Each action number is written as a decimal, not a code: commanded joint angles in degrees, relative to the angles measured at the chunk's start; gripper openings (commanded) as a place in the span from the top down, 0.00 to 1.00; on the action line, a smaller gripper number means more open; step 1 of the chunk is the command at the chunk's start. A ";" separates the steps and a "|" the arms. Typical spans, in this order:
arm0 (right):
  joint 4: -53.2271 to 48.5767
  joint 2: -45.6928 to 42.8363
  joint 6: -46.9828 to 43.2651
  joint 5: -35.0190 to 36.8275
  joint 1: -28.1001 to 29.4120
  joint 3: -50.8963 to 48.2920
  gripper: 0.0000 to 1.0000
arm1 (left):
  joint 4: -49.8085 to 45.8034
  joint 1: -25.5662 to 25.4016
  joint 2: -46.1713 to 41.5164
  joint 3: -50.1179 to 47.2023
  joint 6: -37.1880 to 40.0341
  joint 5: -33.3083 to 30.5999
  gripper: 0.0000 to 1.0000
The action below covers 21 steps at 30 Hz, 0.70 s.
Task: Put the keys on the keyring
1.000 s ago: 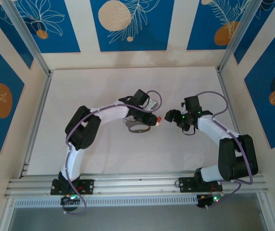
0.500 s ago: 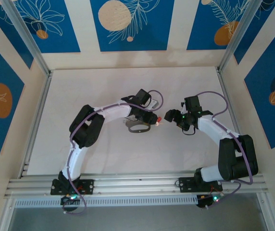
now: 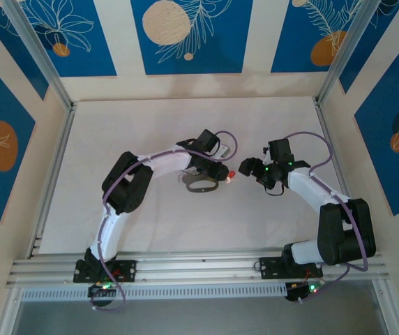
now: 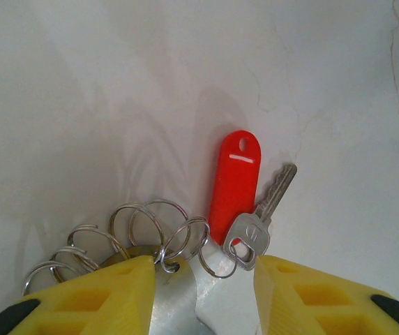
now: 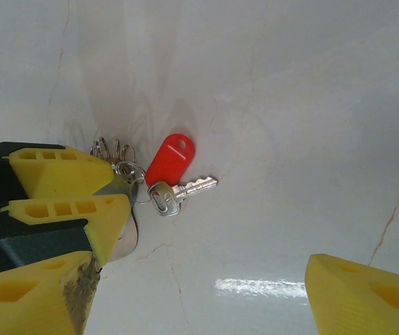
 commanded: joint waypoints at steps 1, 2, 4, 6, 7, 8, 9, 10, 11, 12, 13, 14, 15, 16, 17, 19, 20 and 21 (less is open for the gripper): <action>0.44 -0.92 0.87 -1.35 -0.30 -0.51 0.22 | -0.50 -0.44 1.22 1.33 1.41 -0.03 0.59; 0.50 -0.84 0.87 -1.31 -0.34 -0.53 0.22 | -0.47 -0.56 1.12 1.33 1.36 0.20 0.60; 0.52 -0.76 0.87 -1.31 -0.33 -0.37 0.22 | -0.39 -0.71 0.92 1.12 1.34 0.38 0.60; 0.59 -0.66 0.87 -1.31 -0.36 -0.46 0.21 | -0.21 -0.88 0.66 0.74 1.23 0.77 0.61; 0.68 -0.57 0.87 -1.33 -0.29 -0.49 0.21 | -0.08 -1.01 0.49 0.61 1.15 0.85 0.61; 0.76 -0.49 0.84 -1.31 -0.36 -0.47 0.21 | 0.06 -1.06 0.32 0.38 1.04 1.07 0.62; 0.81 -0.44 0.87 -1.31 -0.32 -0.50 0.21 | 0.12 -1.26 0.20 0.08 1.01 1.15 0.62; 0.85 -0.39 0.87 -1.31 -0.27 -0.52 0.21 | 0.28 -1.36 0.00 -0.17 0.99 1.22 0.62; 1.00 -0.28 0.88 -1.35 -0.33 -0.52 0.22 | 0.63 -1.45 -0.20 -0.49 0.82 1.29 0.62; 1.09 -0.16 0.91 -1.35 -0.31 -0.58 0.21 | 0.95 -1.48 -0.47 -0.92 0.69 1.53 0.62; 1.18 -0.05 0.87 -1.35 -0.32 -0.65 0.21 | 1.22 -1.65 -0.70 -1.24 0.54 1.50 0.62; 1.24 0.10 0.91 -1.48 -0.27 -0.68 0.21 | 1.60 -1.74 -0.96 -1.54 0.37 1.58 0.63; 1.39 0.22 0.94 -1.50 -0.32 -0.72 0.22 | 1.77 -1.86 -1.19 -1.80 0.21 1.64 0.65; 1.46 0.26 0.95 -1.61 -0.27 -0.74 0.21 | 1.99 -1.97 -1.33 -1.96 0.07 1.71 0.66; 1.55 0.32 0.95 -1.62 -0.24 -0.81 0.22 | 2.24 -2.03 -1.45 -2.09 0.03 1.87 0.66; 1.65 0.56 0.95 -1.57 -0.25 -0.88 0.22 | 2.41 -2.19 -1.54 -2.25 -0.20 2.11 0.68; 1.69 0.59 0.89 -1.57 -0.20 -0.84 0.22 | 2.55 -2.29 -1.57 -2.27 -0.31 2.20 0.68; 1.73 0.62 0.87 -1.58 -0.27 -0.85 0.22 | 2.75 -2.35 -1.52 -2.27 -0.40 2.24 0.68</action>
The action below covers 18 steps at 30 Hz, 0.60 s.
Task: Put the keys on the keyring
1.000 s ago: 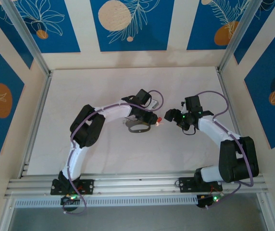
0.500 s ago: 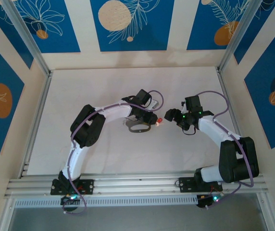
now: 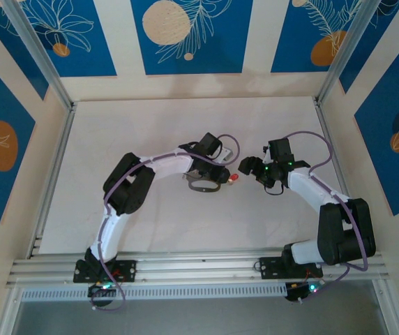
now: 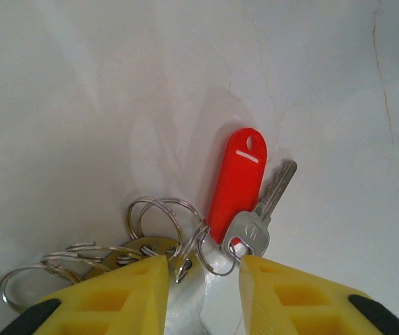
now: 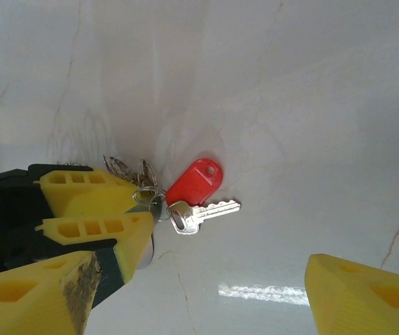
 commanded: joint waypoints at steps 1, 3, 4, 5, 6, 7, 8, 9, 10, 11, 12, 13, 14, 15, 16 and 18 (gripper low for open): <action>0.35 0.54 0.45 -1.35 -0.28 -0.88 0.22 | 0.71 -0.93 -1.54 -0.78 -0.34 1.53 0.68; 0.35 0.64 0.36 -1.43 -0.20 -0.87 0.22 | 0.97 -1.07 -1.40 -0.62 -0.67 1.34 0.68; 0.42 0.66 0.36 -1.46 -0.22 -0.84 0.22 | 1.01 -1.10 -1.29 -0.54 -0.75 1.39 0.68; 0.36 0.70 0.36 -1.45 -0.26 -0.82 0.22 | 1.10 -1.09 -1.19 -0.49 -0.81 1.37 0.68; 0.33 0.71 0.36 -1.39 -0.24 -0.87 0.22 | 1.18 -1.11 -1.06 -0.43 -0.81 1.30 0.68; 0.35 0.54 0.35 -1.36 -0.22 -0.87 0.22 | 1.18 -1.13 -0.94 -0.35 -0.89 1.23 0.68; 0.35 0.58 0.30 -1.35 -0.23 -0.94 0.22 | 1.31 -1.11 -0.77 -0.30 -0.96 1.15 0.68; 0.35 0.61 0.32 -1.36 -0.26 -0.97 0.22 | 1.35 -1.17 -0.60 -0.21 -1.06 1.12 0.68; 0.35 0.55 0.28 -1.35 -0.28 -0.95 0.22 | 1.49 -1.19 -0.42 -0.17 -1.15 1.08 0.68; 0.36 0.60 0.30 -1.38 -0.33 -0.98 0.22 | 1.59 -1.19 -0.32 -0.05 -1.33 1.10 0.68; 0.35 0.61 0.32 -1.36 -0.28 -0.90 0.22 | 1.71 -1.28 -0.24 0.01 -1.54 1.03 0.69; 0.27 0.60 0.28 -1.37 -0.30 -0.97 0.22 | 1.80 -1.38 -0.14 0.01 -1.56 0.92 0.70; 0.27 0.54 0.28 -1.29 -0.28 -0.92 0.22 | 1.89 -1.51 -0.05 0.16 -1.60 0.85 0.71; 0.23 0.55 0.32 -1.27 -0.36 -0.90 0.22 | 1.88 -1.53 0.08 0.23 -1.64 0.87 0.73; 0.22 0.47 0.28 -1.31 -0.29 -0.94 0.22 | 1.88 -1.61 0.23 0.35 -1.67 0.78 0.73; 0.10 0.57 0.26 -1.34 -0.33 -0.94 0.22 | 1.76 -1.76 0.57 0.86 -1.63 0.78 0.77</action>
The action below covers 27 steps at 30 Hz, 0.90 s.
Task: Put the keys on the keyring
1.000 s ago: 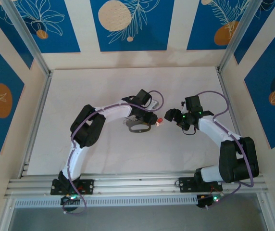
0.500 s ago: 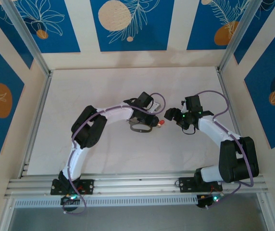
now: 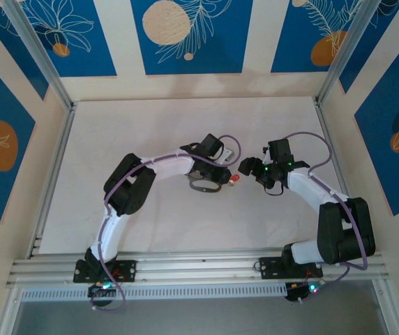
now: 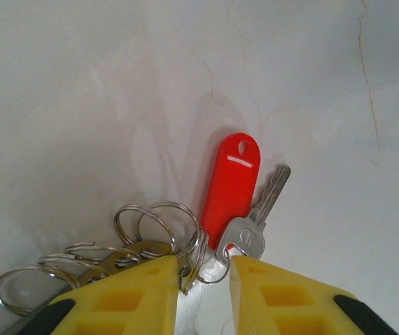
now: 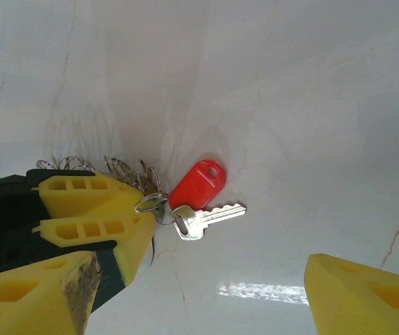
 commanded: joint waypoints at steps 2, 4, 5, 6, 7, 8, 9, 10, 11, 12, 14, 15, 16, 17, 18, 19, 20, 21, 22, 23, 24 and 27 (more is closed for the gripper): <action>-0.22 0.06 0.36 -1.13 -0.34 -0.51 0.22 | 0.18 -1.29 0.96 1.49 -0.15 0.26 0.79; -0.30 -0.13 0.28 -1.03 -0.33 -0.52 0.22 | 0.11 -1.48 1.26 1.68 -0.09 -0.09 0.82; -0.48 -0.23 0.31 -0.92 -0.28 -0.52 0.22 | 0.10 -1.59 1.35 1.72 0.06 -0.21 0.83; -0.54 -0.34 0.28 -0.91 -0.35 -0.52 0.22 | 0.12 -1.54 1.44 1.73 0.03 -0.47 0.85; -0.57 -0.39 0.29 -0.91 -0.35 -0.53 0.22 | 0.01 -1.64 1.61 1.76 0.14 -0.59 0.86; -0.57 -0.41 0.28 -0.85 -0.26 -0.50 0.22 | -0.11 -1.69 1.77 1.85 0.15 -0.69 0.89; -0.66 -0.53 0.29 -0.83 -0.28 -0.50 0.22 | -0.18 -1.75 1.83 1.94 0.20 -0.93 0.90; -0.72 -0.56 0.28 -0.92 -0.35 -0.48 0.22 | -0.23 -1.75 1.94 1.94 0.24 -1.16 0.91; -0.87 -0.58 0.29 -0.94 -0.33 -0.47 0.22 | -0.35 -1.78 1.96 1.96 0.20 -1.38 0.92; -0.88 -0.67 0.28 -0.92 -0.35 -0.39 0.22 | -0.34 -1.83 1.97 1.94 0.34 -1.62 0.94; -1.01 -0.89 0.28 -0.83 -0.28 -0.37 0.22 | -0.57 -1.80 1.97 1.94 0.47 -2.34 0.99; -1.02 -0.95 0.32 -0.83 -0.32 -0.41 0.22 | -0.58 -1.77 1.89 1.94 0.58 -2.59 1.00; -1.09 -1.05 0.28 -0.85 -0.37 -0.34 0.22 | -0.57 -1.81 1.81 1.93 0.63 -2.86 1.00; -1.08 -1.15 0.28 -0.83 -0.35 -0.35 0.22 | -0.70 -1.81 1.64 1.93 0.70 -3.16 1.00; -1.10 -1.17 0.31 -0.83 -0.36 -0.41 0.22 | -0.70 -1.79 1.49 1.85 0.83 -3.44 1.00; -1.09 -1.21 0.34 -0.83 -0.35 -0.29 0.22 | -0.57 -1.79 1.44 1.82 0.86 -3.59 1.00; -1.14 -1.23 0.28 -0.83 -0.30 -0.32 0.22 | -0.68 -1.81 1.36 1.81 0.98 -3.36 1.00; -1.23 -1.29 0.25 -0.83 -0.30 -0.32 0.22 | -0.72 -1.80 1.36 1.85 0.99 -3.13 1.00; -1.23 -1.31 0.18 -0.84 -0.30 -0.27 0.22 | -0.58 -1.79 1.27 1.78 1.00 -2.95 1.00; -1.27 -1.30 0.17 -0.88 -0.31 -0.26 0.22 | -0.44 -1.82 1.12 1.64 0.98 -2.70 0.94; -1.27 -1.31 0.19 -0.83 -0.30 -0.24 0.22 | -0.18 -1.88 1.02 1.44 1.01 -2.42 0.89; -1.27 -1.31 0.14 -0.78 -0.26 -0.22 0.22 | 0.23 -2.14 0.98 1.41 0.95 -1.89 0.81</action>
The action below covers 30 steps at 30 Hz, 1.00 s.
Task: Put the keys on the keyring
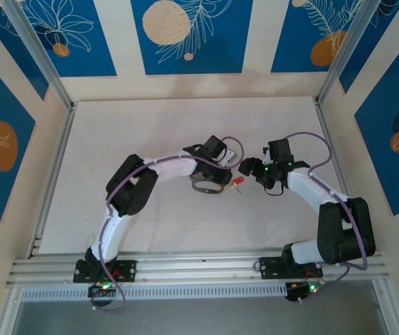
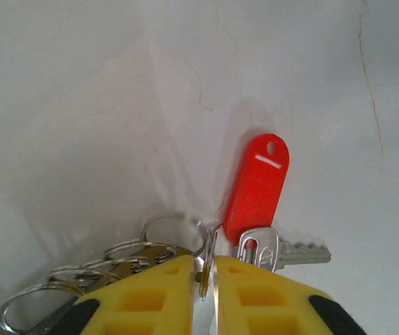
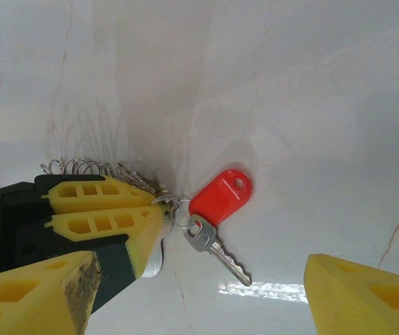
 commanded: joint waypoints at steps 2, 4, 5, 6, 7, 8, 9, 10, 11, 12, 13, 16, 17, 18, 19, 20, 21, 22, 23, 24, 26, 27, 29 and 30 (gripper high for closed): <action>-0.98 -1.23 0.10 -0.79 -0.35 -0.07 0.22 | 0.27 -1.07 0.52 0.76 0.86 0.15 0.80; -1.07 -1.18 0.10 -0.80 -0.29 -0.20 0.22 | 0.26 -1.27 0.93 1.05 0.75 0.24 0.79; -1.03 -1.19 0.10 -0.75 -0.36 -0.22 0.22 | 0.11 -1.34 1.20 1.32 0.68 0.27 0.79; -1.12 -1.28 0.04 -0.76 -0.28 -0.22 0.22 | 0.00 -1.36 1.36 1.56 0.68 0.11 0.79; -1.12 -1.27 0.01 -0.81 -0.36 -0.19 0.22 | -0.16 -1.41 1.62 1.64 0.61 0.06 0.79; -1.15 -1.40 0.03 -0.72 -0.33 -0.20 0.22 | -0.30 -1.53 1.82 1.84 0.68 -0.22 0.79; -1.16 -1.38 0.08 -0.65 -0.30 -0.23 0.22 | -0.44 -1.49 2.03 2.01 0.68 -0.54 0.82; -1.15 -1.35 0.01 -0.64 -0.36 -0.24 0.22 | -0.56 -1.49 2.15 2.13 0.67 -0.68 0.85; -1.16 -1.35 0.04 -0.75 -0.37 -0.24 0.22 | -0.57 -1.53 2.29 2.16 0.68 -0.86 0.88; -1.15 -1.35 0.01 -0.76 -0.37 -0.15 0.22 | -0.57 -1.57 2.30 2.21 0.68 -0.97 0.92; -1.14 -1.42 0.01 -0.81 -0.30 -0.07 0.22 | -0.57 -1.57 2.17 2.20 0.68 -1.00 0.95; -1.33 -1.65 0.06 -0.82 -0.35 0.00 0.22 | -0.57 -1.62 1.22 1.94 1.00 -1.28 1.00; -1.34 -1.80 0.06 -0.87 -0.36 0.09 0.22 | -0.48 -1.60 0.47 1.70 1.29 -1.41 1.00; -1.34 -1.92 0.06 -1.01 -0.37 0.10 0.22 | -0.58 -1.55 -0.32 1.59 1.64 -1.49 1.00; -1.34 -2.13 0.10 -1.17 -0.33 0.16 0.22 | -0.93 -1.52 -1.02 1.59 1.97 -1.57 1.00; -1.34 -2.29 0.10 -1.26 -0.38 0.31 0.22 | -1.15 -1.52 -2.21 1.59 2.38 -1.57 1.00; -1.41 -2.52 0.10 -1.47 -0.38 0.46 0.22 | -1.25 -1.49 -3.61 1.37 2.89 -1.66 1.00; -1.43 -2.62 0.14 -1.53 -0.38 0.71 0.22 | -1.31 -1.42 -4.86 1.25 3.29 -1.74 1.00; -1.52 -2.94 0.19 -1.81 -0.40 1.12 0.22 | -1.49 -1.34 -6.44 1.13 3.78 -1.75 1.00; -1.60 -3.23 0.19 -1.92 -0.46 1.45 0.22 | -1.69 -1.25 -7.98 0.94 4.43 -1.66 1.00; -1.67 -3.84 0.45 -2.44 -0.55 2.26 0.22 | -1.97 -1.17 -11.11 0.74 5.57 -1.75 1.00; -1.69 -4.19 0.62 -2.66 -0.67 2.71 0.22 | -2.13 -1.01 -12.61 0.67 6.21 -1.72 1.00; -1.69 -5.22 1.04 -3.27 -0.81 3.63 0.22 | -2.40 -0.80 -15.56 0.48 7.41 -1.74 1.00; -1.63 -5.83 1.28 -3.53 -0.95 4.02 0.22 | -2.41 -0.65 -17.02 0.24 7.96 -1.74 1.00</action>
